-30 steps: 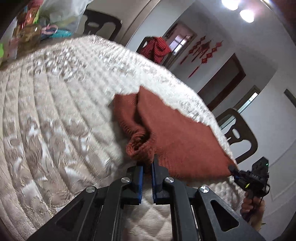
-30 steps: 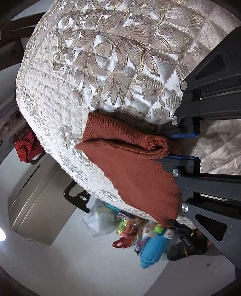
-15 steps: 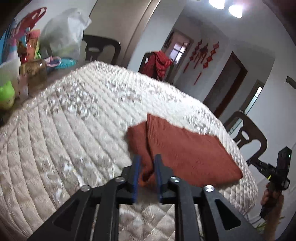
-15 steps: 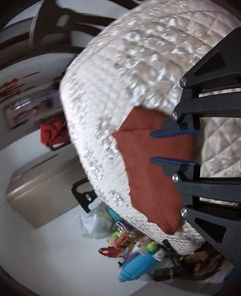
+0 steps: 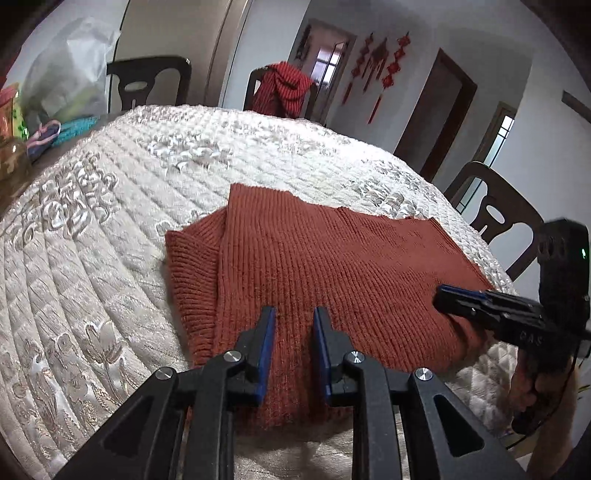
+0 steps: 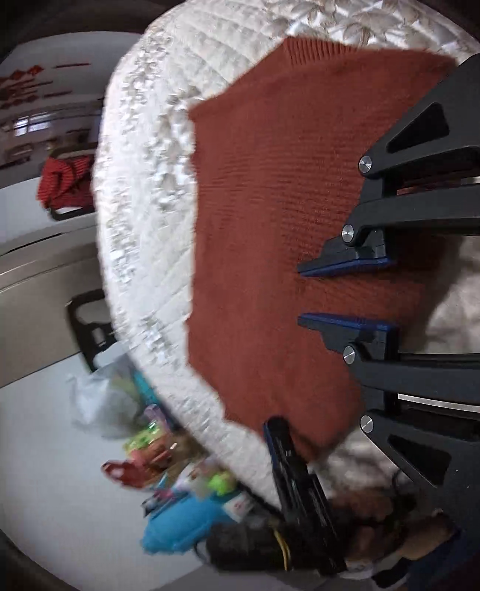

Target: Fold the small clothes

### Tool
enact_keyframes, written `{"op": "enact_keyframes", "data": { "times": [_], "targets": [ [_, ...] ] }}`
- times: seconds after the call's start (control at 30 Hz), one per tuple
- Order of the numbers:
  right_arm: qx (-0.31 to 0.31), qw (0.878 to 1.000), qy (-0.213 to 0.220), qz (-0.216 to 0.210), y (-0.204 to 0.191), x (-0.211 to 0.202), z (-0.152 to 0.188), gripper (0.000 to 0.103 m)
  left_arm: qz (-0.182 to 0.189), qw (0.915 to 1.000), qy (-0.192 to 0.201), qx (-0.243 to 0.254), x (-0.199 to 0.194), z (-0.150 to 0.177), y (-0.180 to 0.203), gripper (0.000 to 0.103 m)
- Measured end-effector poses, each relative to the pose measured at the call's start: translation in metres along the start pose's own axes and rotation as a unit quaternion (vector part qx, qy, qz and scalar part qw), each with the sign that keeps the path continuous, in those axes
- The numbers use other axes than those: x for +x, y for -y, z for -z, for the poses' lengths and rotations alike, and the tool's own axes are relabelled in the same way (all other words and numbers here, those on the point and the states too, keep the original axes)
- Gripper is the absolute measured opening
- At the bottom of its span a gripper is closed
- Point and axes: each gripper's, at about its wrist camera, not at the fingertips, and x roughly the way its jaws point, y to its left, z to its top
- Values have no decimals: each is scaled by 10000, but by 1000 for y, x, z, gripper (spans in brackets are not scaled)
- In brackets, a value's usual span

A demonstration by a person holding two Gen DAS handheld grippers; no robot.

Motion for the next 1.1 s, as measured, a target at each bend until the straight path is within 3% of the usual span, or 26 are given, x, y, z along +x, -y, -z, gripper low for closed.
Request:
{"op": "enact_keyframes", "data": {
  "times": [0.3, 0.4, 0.5, 0.8, 1.1],
  "targets": [
    [-256, 9995, 5, 194, -6, 15, -20, 19, 36, 10000, 66, -16, 0, 2, 2, 24],
    [-71, 9999, -73, 125, 4, 28, -27, 13, 87, 9999, 64, -53, 0, 2, 0, 24],
    [-46, 9994, -49, 326, 5, 28, -33, 13, 125, 9999, 67, -82, 0, 1, 0, 24],
    [-446, 9987, 126, 216, -22, -5, 11, 13, 84, 9999, 92, -64, 1, 2, 2, 24],
    [-364, 9990, 261, 42, -17, -13, 25, 13, -2, 10000, 81, 3, 2, 1, 2, 24]
  ]
}}
